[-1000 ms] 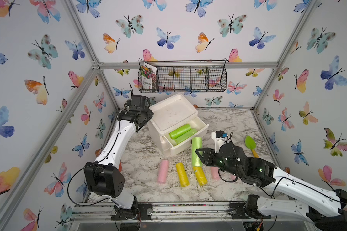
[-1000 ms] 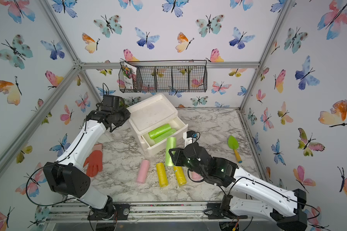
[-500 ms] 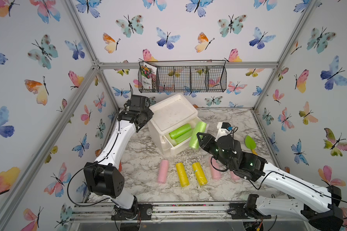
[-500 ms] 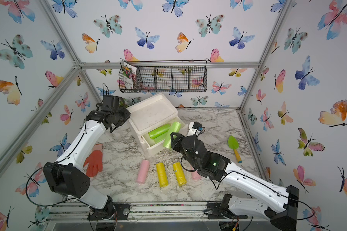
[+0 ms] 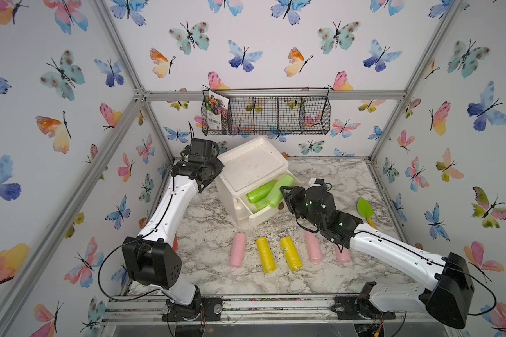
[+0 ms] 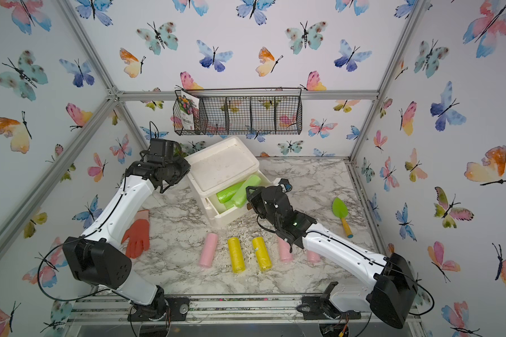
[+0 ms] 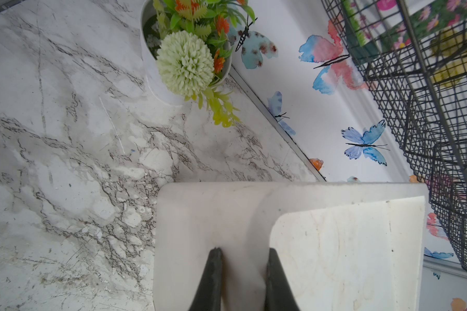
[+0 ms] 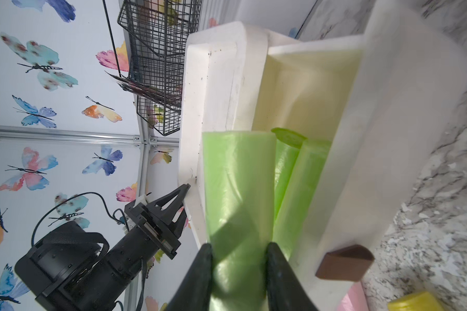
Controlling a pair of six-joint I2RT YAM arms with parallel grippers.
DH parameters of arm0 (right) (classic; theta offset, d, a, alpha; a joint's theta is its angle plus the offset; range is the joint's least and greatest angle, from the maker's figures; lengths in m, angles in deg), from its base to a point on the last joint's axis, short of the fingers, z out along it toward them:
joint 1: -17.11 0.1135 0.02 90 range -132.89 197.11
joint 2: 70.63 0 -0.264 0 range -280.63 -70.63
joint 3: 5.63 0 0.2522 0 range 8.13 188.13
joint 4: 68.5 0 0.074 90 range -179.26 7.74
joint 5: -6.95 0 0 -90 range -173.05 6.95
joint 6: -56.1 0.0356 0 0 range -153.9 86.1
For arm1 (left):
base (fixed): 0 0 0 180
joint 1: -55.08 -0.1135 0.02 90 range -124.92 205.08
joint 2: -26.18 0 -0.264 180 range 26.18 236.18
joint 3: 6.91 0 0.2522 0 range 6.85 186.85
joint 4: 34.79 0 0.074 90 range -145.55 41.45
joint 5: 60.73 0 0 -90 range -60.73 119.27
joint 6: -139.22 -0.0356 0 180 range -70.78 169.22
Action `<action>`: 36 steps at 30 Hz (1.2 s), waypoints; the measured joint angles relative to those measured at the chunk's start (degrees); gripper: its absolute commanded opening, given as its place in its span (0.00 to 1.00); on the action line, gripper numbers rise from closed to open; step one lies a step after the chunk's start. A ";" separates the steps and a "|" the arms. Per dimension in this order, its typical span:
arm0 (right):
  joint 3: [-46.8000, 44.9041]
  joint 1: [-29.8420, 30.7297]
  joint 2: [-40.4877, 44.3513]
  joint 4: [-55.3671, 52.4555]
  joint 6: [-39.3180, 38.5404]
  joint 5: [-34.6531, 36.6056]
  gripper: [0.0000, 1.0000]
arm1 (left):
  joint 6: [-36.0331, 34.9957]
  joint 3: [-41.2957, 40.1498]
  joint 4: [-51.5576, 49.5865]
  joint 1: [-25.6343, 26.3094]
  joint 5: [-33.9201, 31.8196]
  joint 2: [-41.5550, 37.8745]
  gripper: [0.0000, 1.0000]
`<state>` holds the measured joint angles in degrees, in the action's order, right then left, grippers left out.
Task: Sort the rolls of trash bags by color and place them into the drawer
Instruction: Place the roll of trash bags in the drawer.
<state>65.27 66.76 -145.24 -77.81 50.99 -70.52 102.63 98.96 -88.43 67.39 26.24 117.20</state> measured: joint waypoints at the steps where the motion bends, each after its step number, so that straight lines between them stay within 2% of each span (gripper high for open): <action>1: 0.00 -0.02 -0.31 0.48 0.59 -0.31 0.37 | 0.00 0.00 0.00 0.00 0.00 0.00 0.00; 8: -0.33 -0.07 -0.94 3.80 4.50 -1.09 0.48 | 0.00 0.00 0.02 0.00 0.13 0.07 0.00; 17: -0.33 -0.07 -1.03 5.57 5.29 -3.02 0.50 | -0.02 0.02 1.57 -0.15 1.03 0.66 0.00; 22: 1.18 -0.07 -1.25 3.58 -0.55 -3.10 0.47 | -0.02 0.02 1.68 -0.15 1.18 0.68 0.00; 27: 10.93 -0.48 -5.18 -0.63 -9.53 -3.56 0.39 | -0.02 0.02 1.68 -0.20 1.20 0.68 0.00; 31: 19.37 -1.55 -9.55 -2.99 -15.63 -5.05 0.38 | -0.02 0.02 1.68 -0.22 1.22 0.68 0.00; 36: 21.33 -2.89 -12.70 -4.50 -18.01 -7.32 0.40 | -0.02 0.02 1.68 -0.22 1.22 0.66 0.00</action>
<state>86.60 63.87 -157.94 -82.32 32.98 -77.84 102.61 98.98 -86.75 67.17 27.47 117.86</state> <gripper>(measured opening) 0.387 0.162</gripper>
